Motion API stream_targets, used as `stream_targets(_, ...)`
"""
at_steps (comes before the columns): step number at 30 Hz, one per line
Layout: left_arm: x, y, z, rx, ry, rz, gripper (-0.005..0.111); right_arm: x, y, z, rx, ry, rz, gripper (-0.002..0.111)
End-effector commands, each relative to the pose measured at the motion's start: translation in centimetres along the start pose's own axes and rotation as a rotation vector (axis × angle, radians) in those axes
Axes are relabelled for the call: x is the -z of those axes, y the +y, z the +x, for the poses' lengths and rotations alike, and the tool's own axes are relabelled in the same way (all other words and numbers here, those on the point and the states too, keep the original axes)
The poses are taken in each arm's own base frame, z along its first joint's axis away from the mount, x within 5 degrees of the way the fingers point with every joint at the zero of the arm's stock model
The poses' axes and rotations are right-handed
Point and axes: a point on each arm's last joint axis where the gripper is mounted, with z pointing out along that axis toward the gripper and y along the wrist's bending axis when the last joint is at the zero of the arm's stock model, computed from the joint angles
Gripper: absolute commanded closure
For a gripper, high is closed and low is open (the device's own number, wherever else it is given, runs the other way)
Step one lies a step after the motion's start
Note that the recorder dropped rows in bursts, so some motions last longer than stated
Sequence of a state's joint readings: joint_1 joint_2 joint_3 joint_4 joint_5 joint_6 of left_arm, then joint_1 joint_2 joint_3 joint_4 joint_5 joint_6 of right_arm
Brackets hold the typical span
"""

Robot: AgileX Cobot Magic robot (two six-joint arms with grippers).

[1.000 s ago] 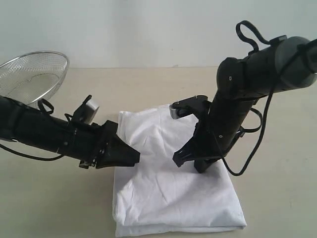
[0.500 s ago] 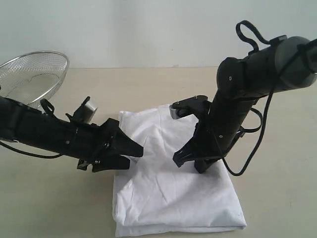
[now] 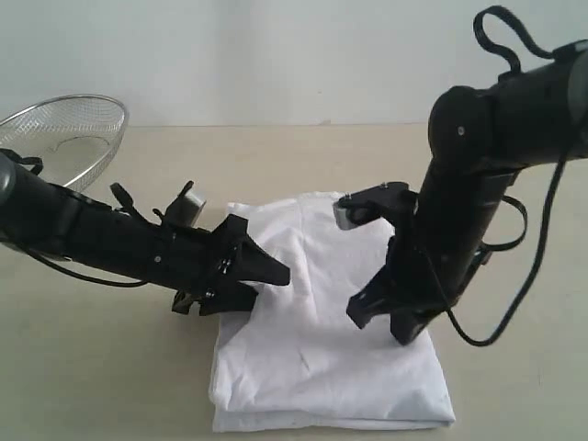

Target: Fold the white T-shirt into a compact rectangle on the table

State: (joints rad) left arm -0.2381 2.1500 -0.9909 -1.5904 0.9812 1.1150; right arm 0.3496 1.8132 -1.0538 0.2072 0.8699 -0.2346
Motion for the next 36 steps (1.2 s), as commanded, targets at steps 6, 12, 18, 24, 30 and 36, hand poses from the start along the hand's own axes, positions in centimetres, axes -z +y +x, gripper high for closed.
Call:
stream_targets(6, -0.2, 0.2, -0.7, 0.009, -0.056, -0.035, 0.068, -3.0, -0.1, 1.9, -0.051, -0.015, -0.02, 0.109)
stream_targets(12, -0.1, 0.4, -0.8, -0.026, -0.071, -0.065, 0.102, -4.5, -0.3, 2.0, -0.068, 0.034, -0.028, 0.109)
stream_targets(18, 0.3, -0.4, -0.9, -0.125, -0.066, -0.028, 0.102, -4.5, -0.3, 2.1, -0.06, 0.042, -0.031, 0.109)
stream_targets(24, 1.3, -0.9, -0.8, -0.19, -0.039, -0.046, 0.102, -4.5, -0.3, 2.1, -0.06, 0.042, -0.031, 0.109)
stream_targets(30, 2.3, 0.4, -0.4, -0.138, -0.031, -0.072, 0.102, -4.5, -0.3, 2.1, -0.057, 0.042, -0.028, 0.109)
stream_targets(36, 3.7, 2.0, -0.1, -0.091, -0.055, -0.096, 0.102, -4.5, -0.3, 2.1, -0.053, 0.042, -0.029, 0.109)
